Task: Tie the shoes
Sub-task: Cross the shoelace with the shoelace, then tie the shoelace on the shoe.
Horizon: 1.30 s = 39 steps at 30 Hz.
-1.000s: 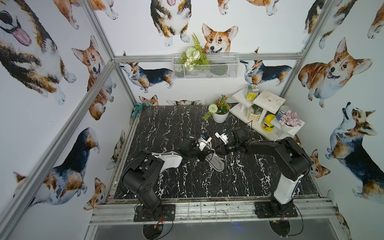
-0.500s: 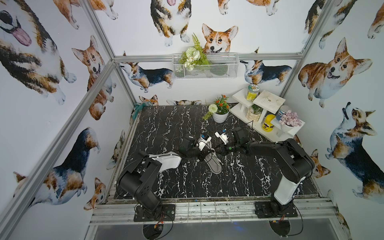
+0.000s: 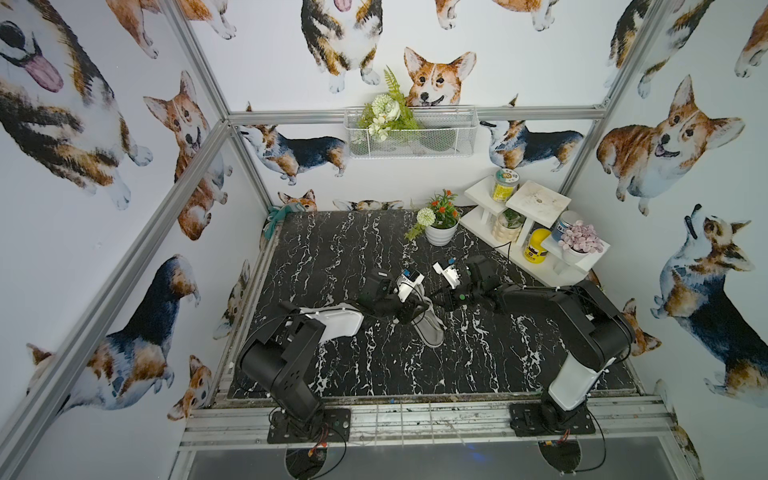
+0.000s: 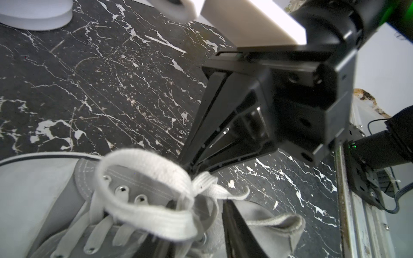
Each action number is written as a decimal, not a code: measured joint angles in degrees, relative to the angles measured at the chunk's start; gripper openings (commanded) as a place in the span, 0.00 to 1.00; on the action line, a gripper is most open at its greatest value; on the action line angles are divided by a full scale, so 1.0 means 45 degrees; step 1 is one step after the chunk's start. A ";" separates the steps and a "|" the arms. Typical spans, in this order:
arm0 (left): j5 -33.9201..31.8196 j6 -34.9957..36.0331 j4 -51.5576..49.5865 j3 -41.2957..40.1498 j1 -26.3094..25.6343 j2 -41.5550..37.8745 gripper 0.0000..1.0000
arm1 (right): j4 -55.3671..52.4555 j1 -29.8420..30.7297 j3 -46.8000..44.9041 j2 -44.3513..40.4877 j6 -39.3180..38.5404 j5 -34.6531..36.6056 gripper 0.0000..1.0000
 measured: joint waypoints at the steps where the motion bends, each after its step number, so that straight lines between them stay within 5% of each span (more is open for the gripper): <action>1: 0.0068 -0.0049 0.0005 0.0039 0.0034 0.0019 0.43 | 0.0010 0.0000 -0.0015 -0.0019 0.0000 0.0000 0.00; 12: 0.0505 -0.1015 0.0481 0.0899 0.0427 0.0408 0.49 | 0.0180 0.0024 -0.0024 -0.0117 -0.0087 0.0024 0.00; 26: 0.0525 -0.1637 0.0379 0.0874 0.0631 0.0321 0.29 | 0.0185 0.0049 -0.0024 -0.0117 -0.0087 0.0311 0.00; 34: 0.0544 -0.1719 0.0389 0.0821 0.0729 0.0282 0.01 | 0.0185 0.0063 -0.0024 -0.0107 -0.0083 0.0350 0.00; 39: 0.0549 -0.1899 0.0563 0.0544 0.0767 0.0267 0.00 | 0.0204 0.0107 -0.0121 -0.0160 0.0049 0.0685 0.00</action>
